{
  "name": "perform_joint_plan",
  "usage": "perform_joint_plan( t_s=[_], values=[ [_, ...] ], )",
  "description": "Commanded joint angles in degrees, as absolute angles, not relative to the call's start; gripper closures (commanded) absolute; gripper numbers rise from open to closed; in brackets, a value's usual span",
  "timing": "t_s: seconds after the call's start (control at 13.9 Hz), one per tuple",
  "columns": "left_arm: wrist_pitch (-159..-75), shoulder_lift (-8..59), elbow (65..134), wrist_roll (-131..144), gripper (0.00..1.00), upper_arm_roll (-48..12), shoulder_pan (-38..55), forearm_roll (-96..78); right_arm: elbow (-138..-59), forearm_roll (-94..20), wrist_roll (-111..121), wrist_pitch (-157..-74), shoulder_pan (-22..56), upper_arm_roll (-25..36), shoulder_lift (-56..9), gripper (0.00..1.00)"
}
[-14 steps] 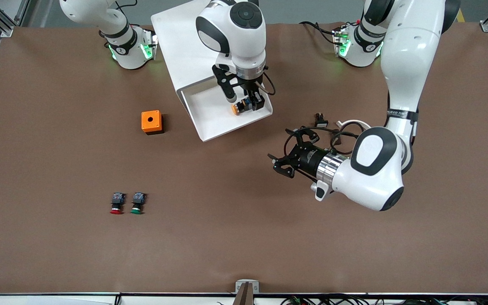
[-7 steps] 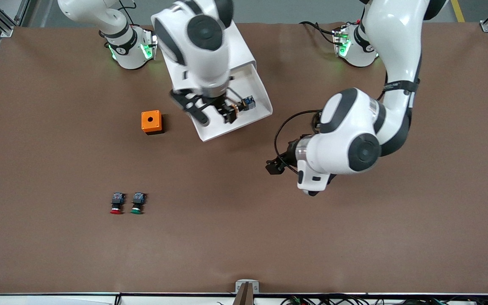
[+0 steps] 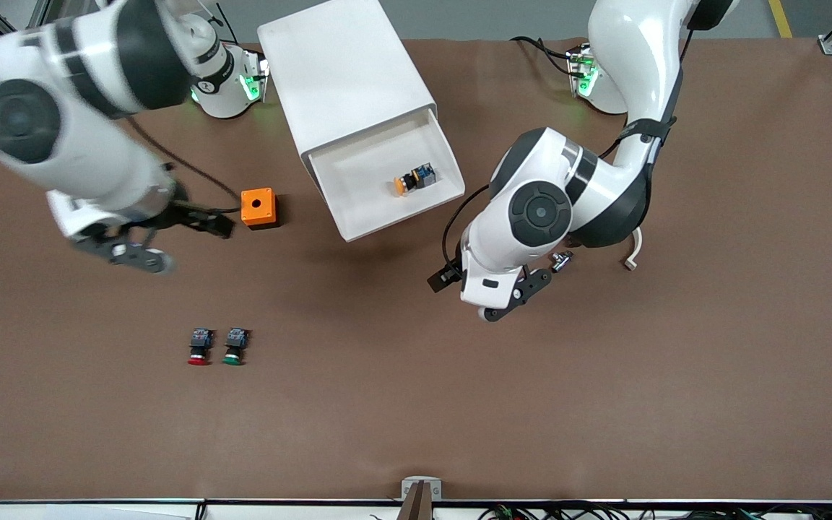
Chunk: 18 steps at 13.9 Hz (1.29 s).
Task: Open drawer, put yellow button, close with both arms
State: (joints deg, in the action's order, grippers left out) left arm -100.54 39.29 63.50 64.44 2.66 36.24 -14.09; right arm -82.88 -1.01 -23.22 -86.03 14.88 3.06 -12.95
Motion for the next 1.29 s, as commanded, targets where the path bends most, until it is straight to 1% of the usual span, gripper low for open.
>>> perform_joint_plan(
  t_s=[0.0, 0.14, 0.5, 0.72, 1.08, 1.22],
  values=[
    [-101.51, 38.85, 64.6, 66.97, 0.01, 3.16, 39.45, -9.59, -83.41, -0.35, -8.92, -85.25, 7.41, 1.76, -12.04, 0.0],
    [-101.51, 38.93, 65.48, 68.81, 0.01, 3.25, 41.82, -8.97, -83.41, -0.26, -2.66, -85.25, 3.18, 1.67, -11.78, 0.0],
    [-101.6, 39.73, 65.74, 70.58, 0.01, 3.08, 46.84, -6.5, -81.56, 2.46, 6.05, -85.25, -3.77, 1.49, -12.04, 0.0],
    [-101.6, 40.16, 65.92, 70.84, 0.01, 3.16, 49.47, -6.5, -80.95, 3.52, 6.94, -85.25, -4.83, 1.49, -12.3, 0.0],
    [-101.51, 40.34, 67.94, 71.01, 0.01, 3.16, 51.85, -6.5, -80.77, 3.08, 5.89, -85.69, -3.87, 1.06, -12.39, 0.0],
    [-101.51, 40.25, 68.11, 72.59, 0.01, 3.08, 52.64, -6.5, -78.85, 2.99, 5.89, -85.61, -3.6, 0.97, -12.48, 0.0]
  ],
)
